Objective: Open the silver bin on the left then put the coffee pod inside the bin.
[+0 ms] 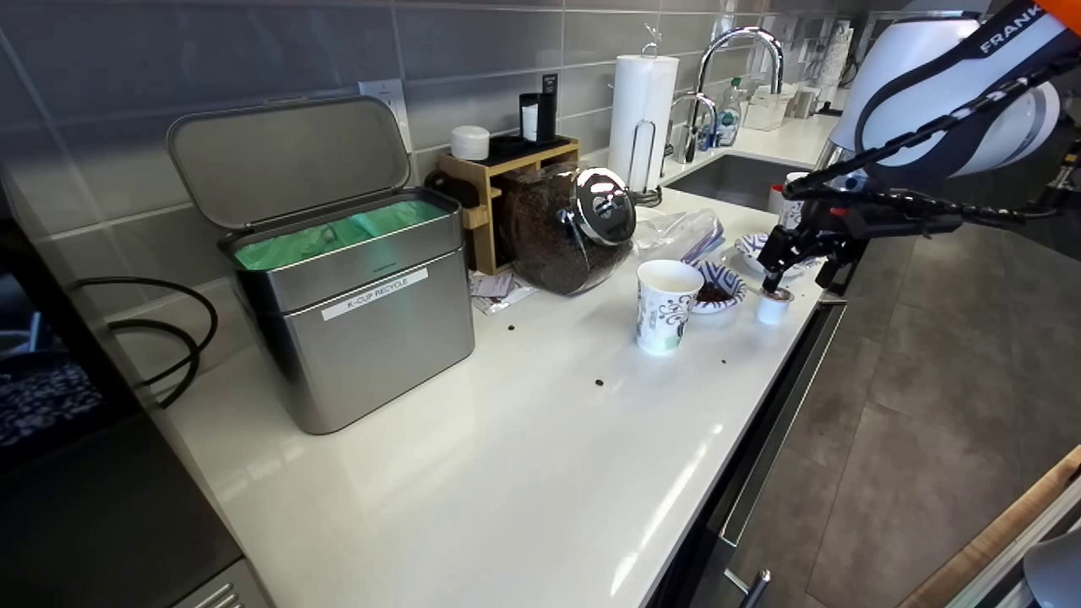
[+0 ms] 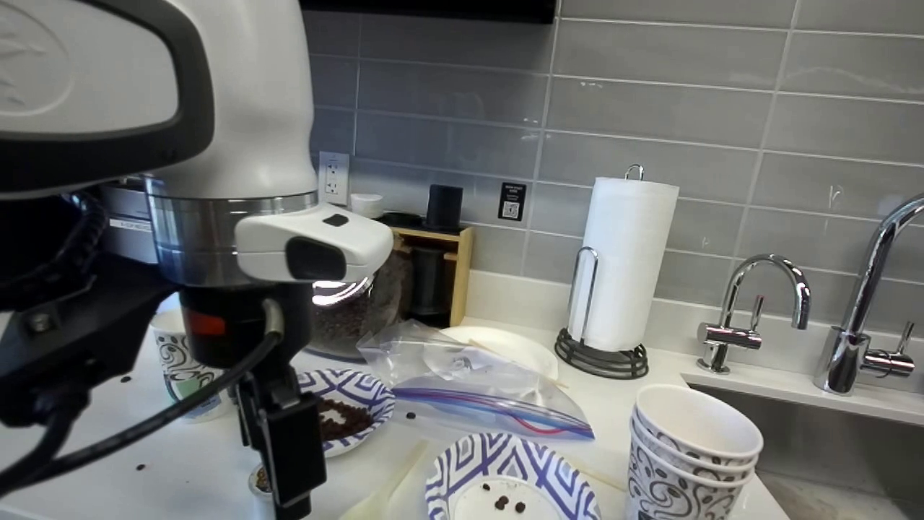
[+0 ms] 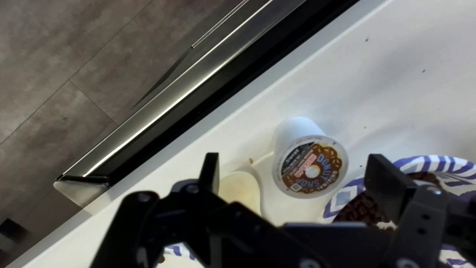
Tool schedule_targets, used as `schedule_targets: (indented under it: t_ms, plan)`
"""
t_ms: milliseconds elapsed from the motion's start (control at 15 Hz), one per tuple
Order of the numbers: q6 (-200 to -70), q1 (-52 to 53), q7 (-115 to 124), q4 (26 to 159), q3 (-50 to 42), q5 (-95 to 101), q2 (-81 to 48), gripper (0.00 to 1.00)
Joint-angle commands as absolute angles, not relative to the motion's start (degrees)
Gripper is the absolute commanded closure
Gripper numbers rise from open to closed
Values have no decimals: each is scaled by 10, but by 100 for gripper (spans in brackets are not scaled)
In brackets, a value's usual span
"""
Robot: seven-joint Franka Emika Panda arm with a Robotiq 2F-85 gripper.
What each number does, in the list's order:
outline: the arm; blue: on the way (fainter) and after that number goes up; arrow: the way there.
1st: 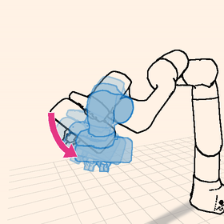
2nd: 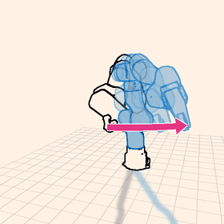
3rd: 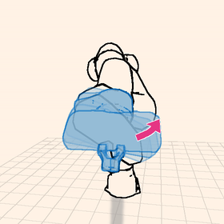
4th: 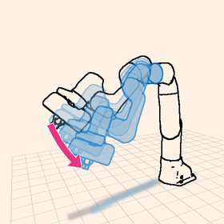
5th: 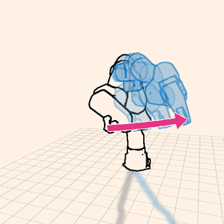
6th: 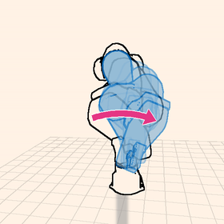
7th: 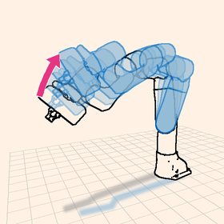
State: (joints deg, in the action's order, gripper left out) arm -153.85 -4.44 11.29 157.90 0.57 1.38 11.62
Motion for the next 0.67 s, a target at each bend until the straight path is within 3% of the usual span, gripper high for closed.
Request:
schedule_targets:
  t_ms: [0, 600]
  plan:
    - [-1555, -32, 90, 1578, -1, -3, 97, 0]
    - [-1582, -23, 60, 1573, -1, -1, 77, 0]
